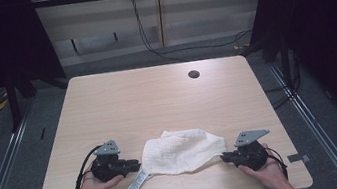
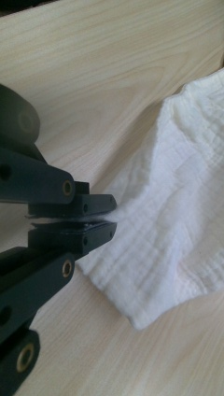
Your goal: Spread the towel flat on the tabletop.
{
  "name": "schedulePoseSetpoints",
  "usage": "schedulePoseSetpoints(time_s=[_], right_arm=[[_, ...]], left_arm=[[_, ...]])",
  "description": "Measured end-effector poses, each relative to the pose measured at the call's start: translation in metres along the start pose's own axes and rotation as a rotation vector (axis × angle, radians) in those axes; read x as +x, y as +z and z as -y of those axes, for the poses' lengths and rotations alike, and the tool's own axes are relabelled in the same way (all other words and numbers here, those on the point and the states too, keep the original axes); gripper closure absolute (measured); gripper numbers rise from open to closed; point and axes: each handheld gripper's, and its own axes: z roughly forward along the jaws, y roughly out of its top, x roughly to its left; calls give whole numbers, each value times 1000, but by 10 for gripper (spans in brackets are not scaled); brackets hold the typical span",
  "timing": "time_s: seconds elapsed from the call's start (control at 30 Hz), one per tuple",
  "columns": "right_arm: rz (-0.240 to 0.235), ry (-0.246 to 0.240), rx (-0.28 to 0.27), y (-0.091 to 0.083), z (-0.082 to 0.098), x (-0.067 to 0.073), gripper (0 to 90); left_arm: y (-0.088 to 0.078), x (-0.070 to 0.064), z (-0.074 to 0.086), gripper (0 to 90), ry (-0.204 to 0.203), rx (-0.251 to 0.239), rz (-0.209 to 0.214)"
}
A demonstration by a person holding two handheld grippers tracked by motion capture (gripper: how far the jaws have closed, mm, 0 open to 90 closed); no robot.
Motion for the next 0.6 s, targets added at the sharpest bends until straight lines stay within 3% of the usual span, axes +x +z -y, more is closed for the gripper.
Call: schedulePoseSetpoints(time_s=[0.07, 0.1, 0.13, 0.23, 0.27, 0.3, 0.4, 0.5, 0.6], right_arm=[[2, -4, -7, -1, 0, 0, 861], [-1, 0, -14, -2, 0, 0, 861], [0, 0, -19, -3, 0, -1, 861], [1, 4, -26, -5, 0, -2, 861], [6, 8, -28, -5, 1, -3, 860], [4, 11, -30, -6, 1, -3, 859], [3, 11, -31, -6, 1, -3, 856], [0, 10, -25, -5, 2, -3, 854], [-3, 7, -20, -4, 2, -3, 853]], left_arm=[[-2, -1, -2, 754, 5, -28, -3], [0, -7, -5, 747, 54, -35, 0], [2, -11, -7, 745, 77, -36, -3], [10, -18, -11, 746, 131, -13, 22], [20, -22, -14, 743, 173, 36, 26], [25, -22, -14, 738, 187, 51, 17], [32, -19, -13, 697, 179, 75, 23], [40, -11, -11, 644, 173, 106, 0], [38, -10, -10, 602, 169, 98, 3]])
